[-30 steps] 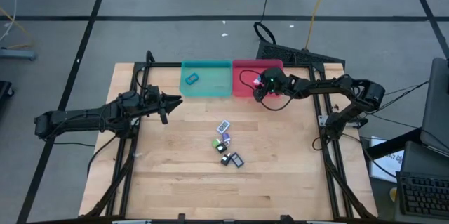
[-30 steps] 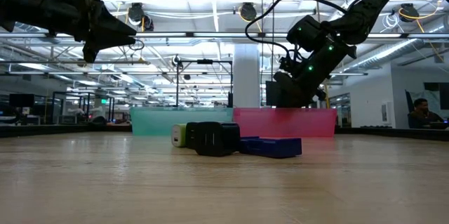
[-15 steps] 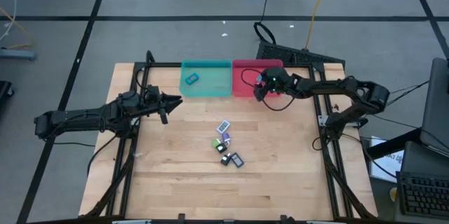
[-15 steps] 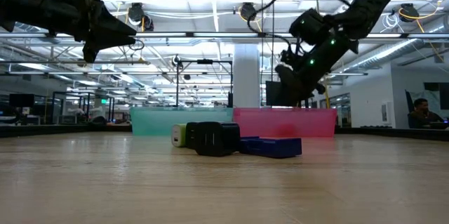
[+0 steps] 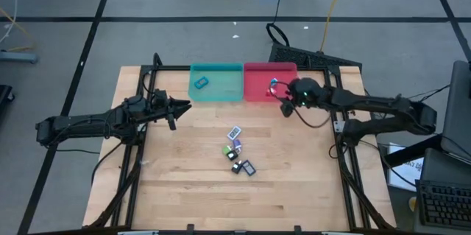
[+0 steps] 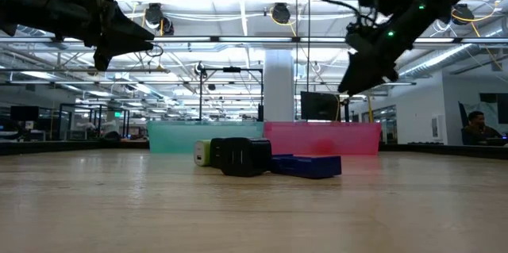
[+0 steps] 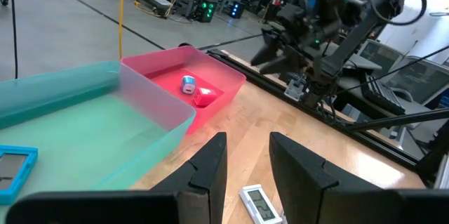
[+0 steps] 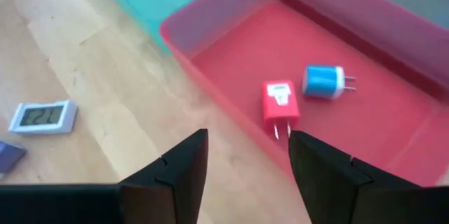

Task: Sort charging adapters and watches
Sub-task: Put the white watch in the blue bin

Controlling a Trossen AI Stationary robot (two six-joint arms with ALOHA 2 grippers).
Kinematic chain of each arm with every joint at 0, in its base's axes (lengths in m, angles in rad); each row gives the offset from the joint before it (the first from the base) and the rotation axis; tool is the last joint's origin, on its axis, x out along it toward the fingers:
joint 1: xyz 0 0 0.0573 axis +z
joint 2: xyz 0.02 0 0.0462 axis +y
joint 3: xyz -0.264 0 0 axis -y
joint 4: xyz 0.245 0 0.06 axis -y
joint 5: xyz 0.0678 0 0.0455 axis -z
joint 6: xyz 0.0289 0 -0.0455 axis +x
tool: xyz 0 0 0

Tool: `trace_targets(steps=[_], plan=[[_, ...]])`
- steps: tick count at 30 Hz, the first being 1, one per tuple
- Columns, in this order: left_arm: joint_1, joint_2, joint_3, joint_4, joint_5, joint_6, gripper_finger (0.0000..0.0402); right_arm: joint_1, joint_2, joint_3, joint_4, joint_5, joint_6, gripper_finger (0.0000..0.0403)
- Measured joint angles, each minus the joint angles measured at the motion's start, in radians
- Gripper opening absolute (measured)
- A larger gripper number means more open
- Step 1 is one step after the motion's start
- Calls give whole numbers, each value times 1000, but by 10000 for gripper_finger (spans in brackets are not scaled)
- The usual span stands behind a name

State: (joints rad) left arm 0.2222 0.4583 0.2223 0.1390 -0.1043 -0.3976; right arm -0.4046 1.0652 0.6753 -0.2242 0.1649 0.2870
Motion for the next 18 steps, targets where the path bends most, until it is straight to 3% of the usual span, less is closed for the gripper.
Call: trace_targets(steps=[4,18], plan=[[0,0,0,0,0,0,108,53,-105,-113,63,44,22,175],[0,0,0,0,0,0,108,186,-381,-407,246,40,70,162]])
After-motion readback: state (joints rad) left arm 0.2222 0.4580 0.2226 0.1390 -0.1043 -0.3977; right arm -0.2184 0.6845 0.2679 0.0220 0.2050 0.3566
